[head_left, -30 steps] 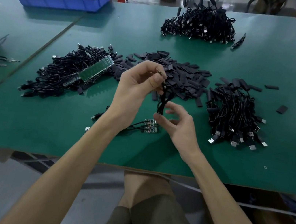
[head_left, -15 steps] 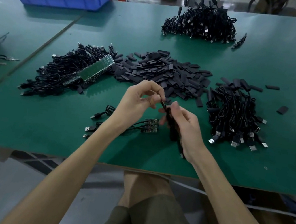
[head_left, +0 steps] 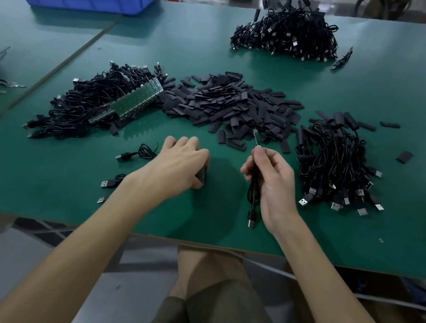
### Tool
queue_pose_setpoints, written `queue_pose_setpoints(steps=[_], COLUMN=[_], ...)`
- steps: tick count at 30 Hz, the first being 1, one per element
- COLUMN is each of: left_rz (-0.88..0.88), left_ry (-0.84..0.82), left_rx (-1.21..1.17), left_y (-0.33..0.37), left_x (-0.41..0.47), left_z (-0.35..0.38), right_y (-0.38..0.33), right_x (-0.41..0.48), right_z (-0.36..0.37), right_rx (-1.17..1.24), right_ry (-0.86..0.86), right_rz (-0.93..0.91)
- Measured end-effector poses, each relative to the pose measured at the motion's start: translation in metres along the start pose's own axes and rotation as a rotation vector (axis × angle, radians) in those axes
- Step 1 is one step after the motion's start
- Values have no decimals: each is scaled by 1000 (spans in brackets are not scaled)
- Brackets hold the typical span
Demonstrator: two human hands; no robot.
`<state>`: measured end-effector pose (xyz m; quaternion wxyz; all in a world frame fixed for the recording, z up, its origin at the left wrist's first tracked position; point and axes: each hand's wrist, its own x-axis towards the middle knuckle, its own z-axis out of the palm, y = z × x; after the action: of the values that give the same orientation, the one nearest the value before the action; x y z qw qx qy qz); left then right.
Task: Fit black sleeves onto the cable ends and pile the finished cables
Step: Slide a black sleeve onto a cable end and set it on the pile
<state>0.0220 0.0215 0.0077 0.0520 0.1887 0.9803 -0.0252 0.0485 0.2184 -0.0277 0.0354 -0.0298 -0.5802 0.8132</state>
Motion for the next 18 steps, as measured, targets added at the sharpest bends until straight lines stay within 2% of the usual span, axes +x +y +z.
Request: queue_pose_setpoints(steps=[2,7,12,15,18], left_rz=[-43,-78,47,30,10], left_ry=[-10,159,116,231,319], left_rx=[61,-333,-143,-75,-130], left_y=[-4,7,13,11,8], left_x=[3,34,62,63,57], left_z=[-9,-20,-5,7,16], right_y=[1,1,0,0,2], right_x=[0,-1,-2,-2,-2], right_z=[1,1,3,2,2], right_rx=[-17,-27,-41,-40,-52], right_ry=[5,13,9,4,-16], right_rz=[-8,-16,-17,-15,-16])
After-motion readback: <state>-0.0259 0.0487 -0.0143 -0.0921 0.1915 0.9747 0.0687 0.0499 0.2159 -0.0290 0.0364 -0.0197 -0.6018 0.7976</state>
